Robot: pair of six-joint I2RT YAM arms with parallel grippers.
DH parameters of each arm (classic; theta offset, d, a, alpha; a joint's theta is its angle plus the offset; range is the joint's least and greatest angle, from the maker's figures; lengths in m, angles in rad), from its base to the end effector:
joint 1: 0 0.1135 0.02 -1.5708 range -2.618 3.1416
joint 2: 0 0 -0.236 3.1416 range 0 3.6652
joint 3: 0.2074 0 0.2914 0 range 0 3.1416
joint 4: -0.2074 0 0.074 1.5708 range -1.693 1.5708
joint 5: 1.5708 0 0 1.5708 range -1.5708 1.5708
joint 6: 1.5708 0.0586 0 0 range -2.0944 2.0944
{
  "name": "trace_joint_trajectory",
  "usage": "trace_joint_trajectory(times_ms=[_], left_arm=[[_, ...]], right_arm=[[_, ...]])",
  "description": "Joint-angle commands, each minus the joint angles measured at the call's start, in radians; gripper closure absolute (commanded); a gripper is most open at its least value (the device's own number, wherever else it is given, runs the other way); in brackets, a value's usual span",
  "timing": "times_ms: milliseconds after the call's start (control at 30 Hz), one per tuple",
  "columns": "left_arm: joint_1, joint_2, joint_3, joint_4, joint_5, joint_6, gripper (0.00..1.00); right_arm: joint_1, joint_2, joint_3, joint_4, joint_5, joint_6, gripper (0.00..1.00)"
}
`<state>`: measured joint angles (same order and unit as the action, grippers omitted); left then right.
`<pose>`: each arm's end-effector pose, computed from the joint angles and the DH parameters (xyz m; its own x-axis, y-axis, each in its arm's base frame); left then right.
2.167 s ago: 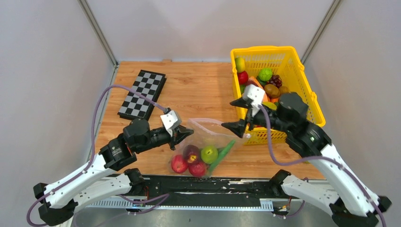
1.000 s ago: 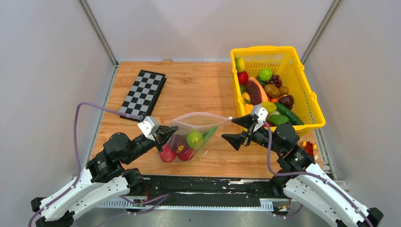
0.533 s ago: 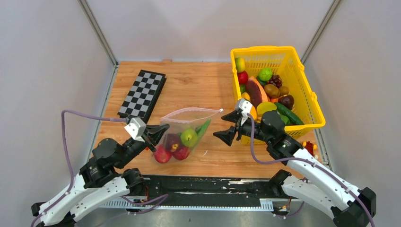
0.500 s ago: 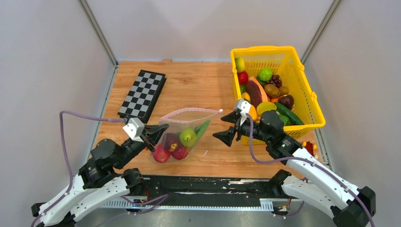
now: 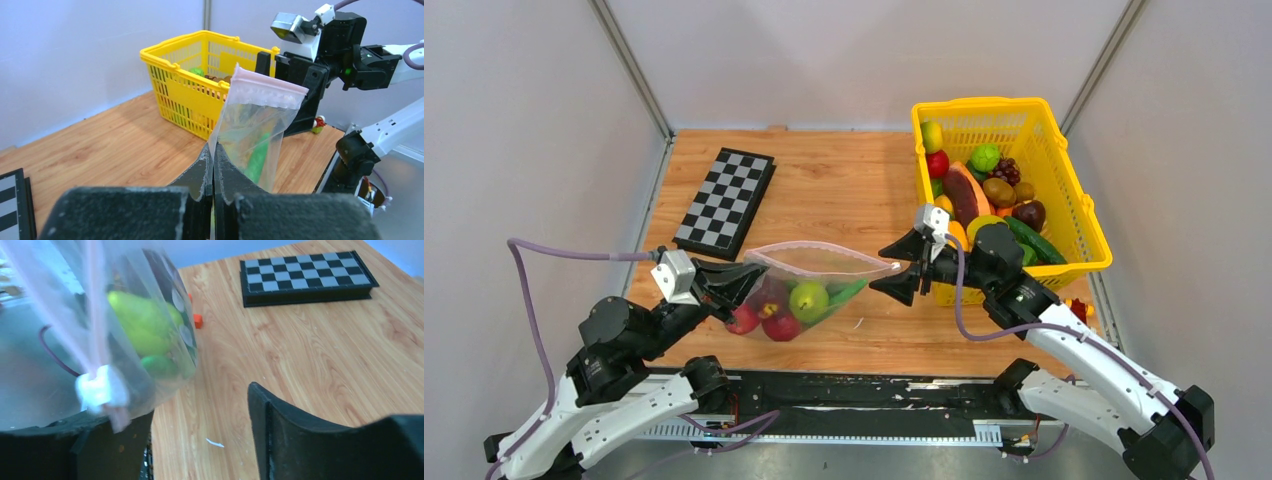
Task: Place the food in the zip-top bag and seal the zipper
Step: Zip the zipper food storage bag at the center of the board.
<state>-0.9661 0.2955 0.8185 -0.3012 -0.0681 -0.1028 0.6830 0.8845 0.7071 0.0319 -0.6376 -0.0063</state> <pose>0.0832 -0.1133 0.4058 0.0441 -0.2438 -0.9688 0.7917 0.5999 -0.1150 0.1964 0.2047 0.2873 -0.1064 -0.0931 -0.9900 -0.9647 0.2510 0.0801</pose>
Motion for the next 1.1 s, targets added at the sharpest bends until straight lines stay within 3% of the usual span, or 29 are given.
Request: trace_joint_trajectory(times_ms=[0,67,333,667,800,1067], left_arm=[[0.003,0.015,0.032,0.083,0.013,-0.025,1.00],[0.003,0.017,0.026,0.099,0.004,-0.030,1.00],[0.003,0.025,0.000,0.136,-0.021,-0.041,1.00],[0.003,0.034,-0.041,0.193,-0.010,-0.076,1.00],[0.003,0.031,-0.058,0.212,-0.034,-0.084,1.00],[0.003,0.011,-0.079,0.215,-0.100,-0.093,1.00]], right_arm=[[-0.007,-0.023,0.021,0.171,-0.132,0.060,0.42],[-0.008,-0.034,-0.005,0.233,-0.149,0.089,0.54],[-0.007,-0.081,-0.078,0.374,-0.167,0.174,0.89],[-0.008,-0.097,-0.096,0.445,-0.129,0.229,0.91],[-0.007,-0.100,-0.122,0.513,-0.117,0.263,0.99],[-0.007,-0.124,-0.125,0.457,-0.073,0.235,1.00]])
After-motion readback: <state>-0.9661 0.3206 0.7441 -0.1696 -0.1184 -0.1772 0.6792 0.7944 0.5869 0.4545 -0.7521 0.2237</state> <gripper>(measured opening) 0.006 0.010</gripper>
